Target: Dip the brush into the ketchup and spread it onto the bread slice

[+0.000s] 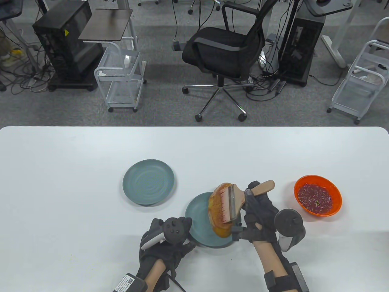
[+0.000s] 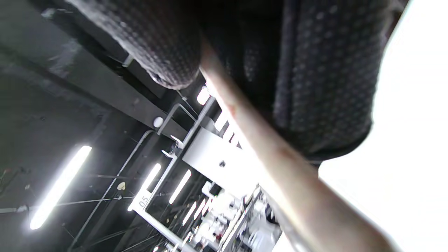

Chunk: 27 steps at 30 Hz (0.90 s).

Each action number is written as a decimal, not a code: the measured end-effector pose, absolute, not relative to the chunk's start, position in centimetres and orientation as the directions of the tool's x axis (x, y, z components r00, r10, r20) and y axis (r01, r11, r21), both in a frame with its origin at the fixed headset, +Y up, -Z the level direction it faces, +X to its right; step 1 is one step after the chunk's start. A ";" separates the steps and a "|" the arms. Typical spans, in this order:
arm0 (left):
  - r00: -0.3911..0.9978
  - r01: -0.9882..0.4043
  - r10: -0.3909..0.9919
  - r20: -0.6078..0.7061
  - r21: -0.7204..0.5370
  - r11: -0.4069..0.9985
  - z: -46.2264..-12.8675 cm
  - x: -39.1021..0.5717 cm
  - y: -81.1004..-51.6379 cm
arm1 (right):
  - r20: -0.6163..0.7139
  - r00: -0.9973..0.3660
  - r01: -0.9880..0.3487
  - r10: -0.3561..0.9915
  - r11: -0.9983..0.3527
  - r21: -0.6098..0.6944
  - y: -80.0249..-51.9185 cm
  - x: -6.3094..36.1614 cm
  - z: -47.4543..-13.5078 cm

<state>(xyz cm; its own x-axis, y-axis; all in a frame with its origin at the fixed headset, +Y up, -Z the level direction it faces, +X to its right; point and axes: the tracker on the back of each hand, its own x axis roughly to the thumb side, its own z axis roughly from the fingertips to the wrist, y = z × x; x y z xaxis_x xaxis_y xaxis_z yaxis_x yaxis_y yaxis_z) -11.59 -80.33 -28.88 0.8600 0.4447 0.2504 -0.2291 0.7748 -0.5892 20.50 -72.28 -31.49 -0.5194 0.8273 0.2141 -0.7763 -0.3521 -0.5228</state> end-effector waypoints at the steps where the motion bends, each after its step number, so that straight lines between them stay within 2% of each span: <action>1: 0.860 -0.228 0.444 0.251 -0.589 0.775 -28.9 -11.6 -80.3 | 0.232 -0.563 -0.746 0.793 -0.367 -0.557 -71.9 20.8 -31.3; 4: 0.861 -0.226 0.442 0.252 -0.590 0.775 -28.9 -11.6 -80.3 | 0.258 -0.526 -0.777 0.810 -0.335 -0.532 -71.8 20.3 -31.2; 7: 0.861 -0.224 0.441 0.253 -0.590 0.776 -28.9 -11.5 -80.3 | 0.222 -0.355 -0.877 0.908 -0.241 -0.415 -72.8 18.3 -31.6; 10: 0.859 -0.228 0.445 0.252 -0.589 0.775 -28.9 -11.6 -80.3 | 0.199 -0.431 -0.853 0.880 -0.325 -0.410 -73.1 17.6 -31.9; 12: 0.858 -0.229 0.447 0.252 -0.591 0.774 -28.9 -11.5 -80.3 | 0.200 -0.441 -0.837 0.875 -0.321 -0.442 -72.9 18.5 -32.0; 13: 0.859 -0.229 0.446 0.252 -0.591 0.774 -28.9 -11.5 -80.3 | 0.217 -0.448 -0.827 0.867 -0.310 -0.469 -72.6 18.9 -31.9; 15: 0.859 -0.228 0.445 0.253 -0.591 0.774 -28.8 -11.5 -80.3 | 0.229 -0.563 -0.747 0.794 -0.370 -0.553 -71.8 20.2 -31.7; 17: 0.859 -0.226 0.445 0.253 -0.592 0.774 -28.9 -11.5 -80.3 | 0.253 -0.591 -0.723 0.766 -0.364 -0.587 -71.2 20.7 -31.3; 20: 0.860 -0.224 0.442 0.254 -0.592 0.774 -28.8 -11.5 -80.3 | 0.282 -0.508 -0.788 0.814 -0.307 -0.533 -71.2 20.1 -31.2; 23: 0.861 -0.223 0.441 0.254 -0.591 0.775 -28.8 -11.5 -80.3 | 0.217 -0.388 -0.871 0.896 -0.279 -0.404 -72.6 18.6 -31.8; 25: 0.860 -0.225 0.443 0.254 -0.590 0.775 -28.8 -11.5 -80.3 | 0.213 -0.408 -0.861 0.888 -0.297 -0.414 -72.9 18.3 -31.8; 27: 0.860 -0.226 0.443 0.254 -0.590 0.775 -28.8 -11.5 -80.3 | 0.229 -0.516 -0.793 0.826 -0.359 -0.492 -72.2 19.0 -31.5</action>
